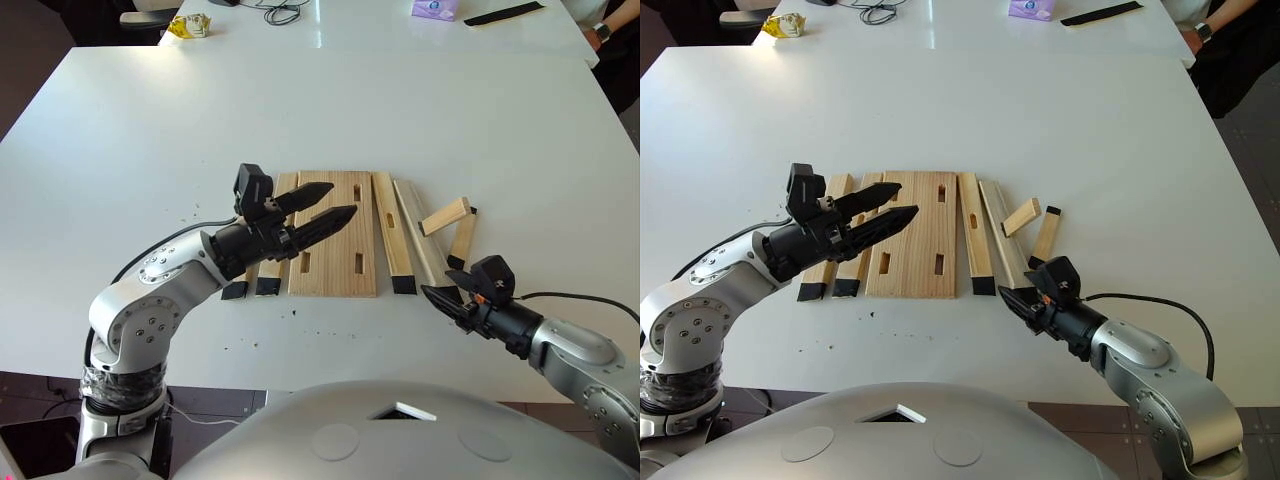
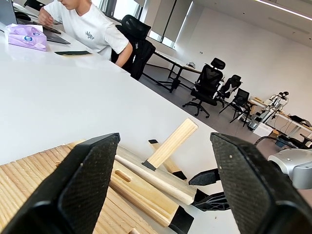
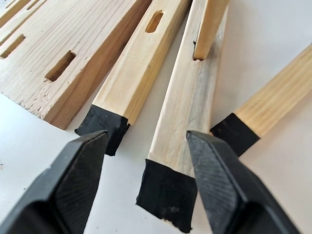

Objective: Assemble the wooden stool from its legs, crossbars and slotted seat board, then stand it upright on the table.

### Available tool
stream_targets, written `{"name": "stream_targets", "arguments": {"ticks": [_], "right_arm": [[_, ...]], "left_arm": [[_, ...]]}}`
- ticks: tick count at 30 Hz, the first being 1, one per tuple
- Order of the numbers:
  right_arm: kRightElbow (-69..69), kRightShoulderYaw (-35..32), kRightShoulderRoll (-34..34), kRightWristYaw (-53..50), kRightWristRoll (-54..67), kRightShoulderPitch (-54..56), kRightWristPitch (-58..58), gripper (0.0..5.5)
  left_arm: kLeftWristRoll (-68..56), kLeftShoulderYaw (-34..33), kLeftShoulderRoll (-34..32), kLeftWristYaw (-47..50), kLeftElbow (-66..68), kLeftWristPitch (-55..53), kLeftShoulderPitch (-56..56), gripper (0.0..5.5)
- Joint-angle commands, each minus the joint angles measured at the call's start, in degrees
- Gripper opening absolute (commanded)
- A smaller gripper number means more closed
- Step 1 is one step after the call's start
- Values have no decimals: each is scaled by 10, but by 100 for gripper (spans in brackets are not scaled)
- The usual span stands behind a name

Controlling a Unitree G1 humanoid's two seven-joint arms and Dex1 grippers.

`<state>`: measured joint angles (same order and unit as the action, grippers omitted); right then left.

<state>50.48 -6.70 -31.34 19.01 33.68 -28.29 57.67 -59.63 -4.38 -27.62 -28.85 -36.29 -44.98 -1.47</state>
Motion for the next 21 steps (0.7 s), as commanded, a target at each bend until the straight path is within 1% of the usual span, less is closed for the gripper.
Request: {"name": "stream_targets", "arguments": {"ticks": [1,4,5,17,21], "right_arm": [[3,-8,-4,3,2,4,-4,347],[-2,-7,-7,-3,-7,1,-1,391],[-4,-5,-7,-3,-8,-1,-1,395],[-31,7,7,-6,-34,-30,-25,395],[-46,22,13,-8,-43,-29,-32,395]], "left_arm": [[-1,-3,-4,6,-1,0,1,346],[-1,-2,-4,7,-1,0,1,346],[-1,-2,-4,7,-1,0,1,346],[-2,-2,-9,3,2,-3,5,346],[-1,0,-10,3,4,-3,6,346]]}}
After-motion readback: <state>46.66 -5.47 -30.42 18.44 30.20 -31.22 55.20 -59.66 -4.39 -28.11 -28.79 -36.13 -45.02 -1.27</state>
